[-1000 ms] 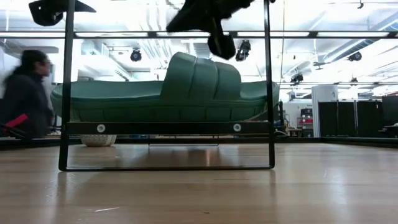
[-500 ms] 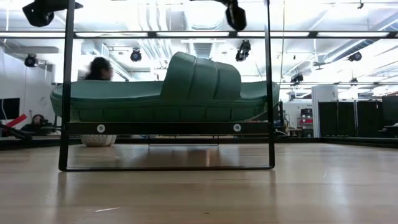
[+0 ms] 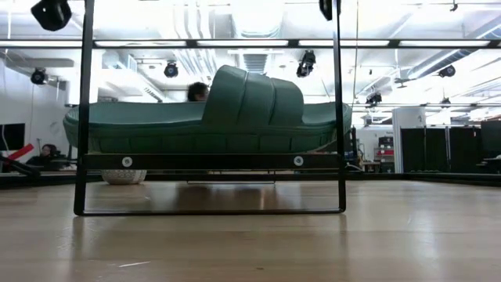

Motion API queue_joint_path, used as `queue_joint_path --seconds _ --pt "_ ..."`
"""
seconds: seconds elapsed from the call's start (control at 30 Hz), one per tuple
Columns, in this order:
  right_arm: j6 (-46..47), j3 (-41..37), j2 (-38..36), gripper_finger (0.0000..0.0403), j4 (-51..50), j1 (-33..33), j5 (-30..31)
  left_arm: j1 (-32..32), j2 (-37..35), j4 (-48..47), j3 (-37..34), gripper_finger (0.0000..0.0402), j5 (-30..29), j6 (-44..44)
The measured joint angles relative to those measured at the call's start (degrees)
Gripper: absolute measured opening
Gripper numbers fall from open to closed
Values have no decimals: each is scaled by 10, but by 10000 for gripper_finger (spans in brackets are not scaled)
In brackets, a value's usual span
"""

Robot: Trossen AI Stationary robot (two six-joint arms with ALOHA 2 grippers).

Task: Pick and place slides into the shelf
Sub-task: Return to Home Position

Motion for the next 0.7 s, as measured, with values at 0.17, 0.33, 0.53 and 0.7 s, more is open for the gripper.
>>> queue_joint_path --seconds 0.17,0.33,0.53,0.7 --pt "-1 -66 -55 9 80 0 0 0 -20 28 0 8 93 49" --pt "19 -128 -92 9 154 0 0 0 -37 160 -18 1 149 162" --pt "-8 -158 -114 8 197 0 -5 0 -39 212 -72 0 178 185" --pt "-11 -181 -142 8 212 0 8 0 -59 219 -144 0 184 129"
